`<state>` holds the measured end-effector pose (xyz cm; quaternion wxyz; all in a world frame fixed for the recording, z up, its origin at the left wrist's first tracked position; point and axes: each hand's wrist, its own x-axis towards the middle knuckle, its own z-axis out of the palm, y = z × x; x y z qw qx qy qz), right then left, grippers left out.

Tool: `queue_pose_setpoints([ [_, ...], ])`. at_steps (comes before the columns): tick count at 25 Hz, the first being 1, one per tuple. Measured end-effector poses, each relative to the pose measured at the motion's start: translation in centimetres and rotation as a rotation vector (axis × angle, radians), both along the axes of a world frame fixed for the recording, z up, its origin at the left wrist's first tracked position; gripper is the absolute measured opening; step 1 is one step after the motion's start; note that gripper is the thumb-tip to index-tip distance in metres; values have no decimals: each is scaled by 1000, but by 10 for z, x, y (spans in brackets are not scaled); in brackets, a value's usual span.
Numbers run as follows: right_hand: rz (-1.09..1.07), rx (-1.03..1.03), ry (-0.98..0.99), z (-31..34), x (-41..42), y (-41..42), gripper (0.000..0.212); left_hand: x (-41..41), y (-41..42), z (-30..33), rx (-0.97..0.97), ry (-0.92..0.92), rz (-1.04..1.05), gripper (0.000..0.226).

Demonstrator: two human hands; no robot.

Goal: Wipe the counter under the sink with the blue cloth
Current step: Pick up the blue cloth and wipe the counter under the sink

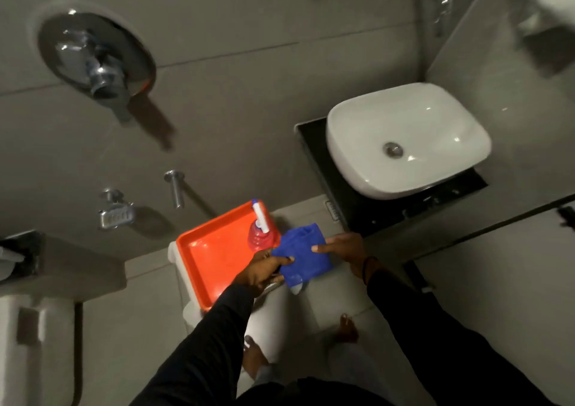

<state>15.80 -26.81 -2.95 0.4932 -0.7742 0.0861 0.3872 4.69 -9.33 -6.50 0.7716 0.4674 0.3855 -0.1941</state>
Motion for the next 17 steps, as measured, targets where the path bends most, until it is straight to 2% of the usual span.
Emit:
queue_pose_setpoints([
  [1,-36,-27,-30,4,15,-22,17,20,-21,5,12,-30,-26,26],
  [3,-115,-34,-63,3,39,-61,10,54,-58,10,74,-48,-65,21],
  [5,-171,-53,-114,-5,65,-95,25,85,-92,9,143,-48,-46,32],
  [7,-226,-88,-152,-13,90,-126,25,118,-127,4,198,-60,-16,37],
  [11,-288,-117,-207,-30,122,-146,33,153,-157,-14,430,-74,-6,18],
  [13,-218,-146,-255,-41,135,-149,28,161,-159,-19,537,-21,54,11],
  [14,-169,-197,-346,-41,129,-145,26,157,-152,-18,570,-2,66,8],
  [15,-75,-274,-524,-41,121,-144,26,154,-146,-17,583,6,62,7],
  [17,301,-391,-902,-50,107,-146,39,157,-137,-16,583,7,81,11],
])
